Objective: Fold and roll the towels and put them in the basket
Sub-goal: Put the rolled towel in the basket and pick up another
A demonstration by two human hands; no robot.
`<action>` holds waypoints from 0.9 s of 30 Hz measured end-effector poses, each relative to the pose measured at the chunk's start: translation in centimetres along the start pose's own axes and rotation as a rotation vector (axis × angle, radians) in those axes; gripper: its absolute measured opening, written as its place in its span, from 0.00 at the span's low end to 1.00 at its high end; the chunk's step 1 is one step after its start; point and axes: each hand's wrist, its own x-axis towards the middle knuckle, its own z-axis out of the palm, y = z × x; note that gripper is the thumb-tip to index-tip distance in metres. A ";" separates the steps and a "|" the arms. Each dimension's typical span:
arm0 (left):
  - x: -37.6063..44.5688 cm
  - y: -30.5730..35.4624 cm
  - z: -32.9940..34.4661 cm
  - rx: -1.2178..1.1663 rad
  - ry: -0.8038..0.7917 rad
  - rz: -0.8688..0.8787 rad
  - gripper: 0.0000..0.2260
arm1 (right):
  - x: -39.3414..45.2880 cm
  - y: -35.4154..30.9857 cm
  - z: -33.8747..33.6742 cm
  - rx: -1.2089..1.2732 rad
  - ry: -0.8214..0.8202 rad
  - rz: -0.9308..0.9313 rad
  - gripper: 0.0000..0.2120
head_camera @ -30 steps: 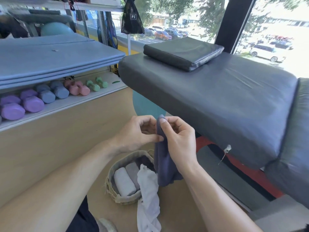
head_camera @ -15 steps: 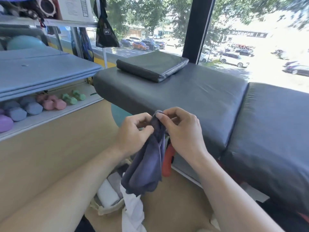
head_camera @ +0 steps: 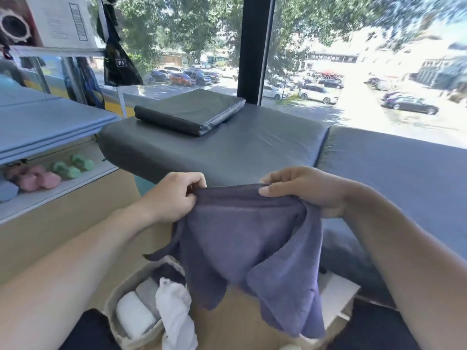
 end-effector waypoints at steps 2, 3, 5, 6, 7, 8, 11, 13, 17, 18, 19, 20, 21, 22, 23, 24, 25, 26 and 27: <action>0.9 0.5 -0.2 0.029 -0.012 0.025 0.12 | -0.8 -0.7 -2.1 -0.067 0.040 0.035 0.04; 1.6 0.7 -0.3 0.046 -0.012 0.039 0.13 | -1.1 -1.1 -3.1 -0.125 0.073 0.045 0.04; 3.0 1.4 -0.5 0.061 -0.015 0.079 0.15 | -1.9 -1.8 -4.6 -0.373 0.158 0.056 0.06; 3.9 1.7 -0.6 0.066 -0.016 0.103 0.16 | -2.3 -2.3 -5.4 -0.587 0.214 0.070 0.07; 4.9 1.8 -0.7 0.075 -0.013 0.121 0.16 | -2.6 -2.7 -6.3 -0.808 0.267 0.095 0.08; 5.9 2.0 -0.7 0.090 -0.007 0.138 0.16 | -2.8 -3.0 -7.2 -0.994 0.315 0.132 0.08; 9.1 1.6 -0.5 0.168 0.011 0.164 0.17 | -2.6 -2.7 -9.5 -1.253 0.445 0.277 0.08; 11.1 1.1 -0.2 0.228 0.010 0.166 0.17 | -2.3 -1.7 -11.0 -1.298 0.491 0.386 0.08; 14.1 0.7 0.4 0.357 -0.053 0.154 0.19 | -2.1 0.1 -14.6 -1.276 0.596 0.537 0.11; 14.8 0.4 0.5 0.406 -0.063 0.132 0.20 | -2.1 0.4 -15.4 -1.274 0.624 0.566 0.11; 15.3 0.1 0.6 0.466 -0.060 0.103 0.20 | -2.0 0.6 -16.3 -1.276 0.652 0.594 0.11; 15.8 -0.3 0.5 0.523 -0.048 0.077 0.19 | -2.0 0.9 -17.2 -1.282 0.681 0.617 0.10; 16.3 -0.7 0.5 0.567 -0.041 0.053 0.19 | -1.9 1.2 -18.0 -1.285 0.712 0.636 0.09; 16.8 -1.2 0.5 0.601 -0.031 0.036 0.18 | -1.9 1.4 -18.8 -1.287 0.740 0.650 0.07; 17.2 -1.6 0.6 0.626 -0.020 0.024 0.18 | -1.8 1.6 -19.6 -1.291 0.756 0.665 0.07; 17.7 -1.9 0.7 0.645 -0.007 0.026 0.17 | -1.7 1.8 -20.2 -1.295 0.758 0.685 0.07; 18.1 -2.1 0.9 0.670 0.011 0.038 0.16 | -1.6 1.8 -20.7 -1.298 0.743 0.706 0.09; 18.6 -2.2 1.1 0.704 0.027 0.048 0.16 | -1.5 2.0 -21.4 -1.299 0.714 0.727 0.10; 19.0 -2.2 1.4 0.743 0.030 0.053 0.15 | -1.6 2.1 -22.1 -1.286 0.673 0.753 0.12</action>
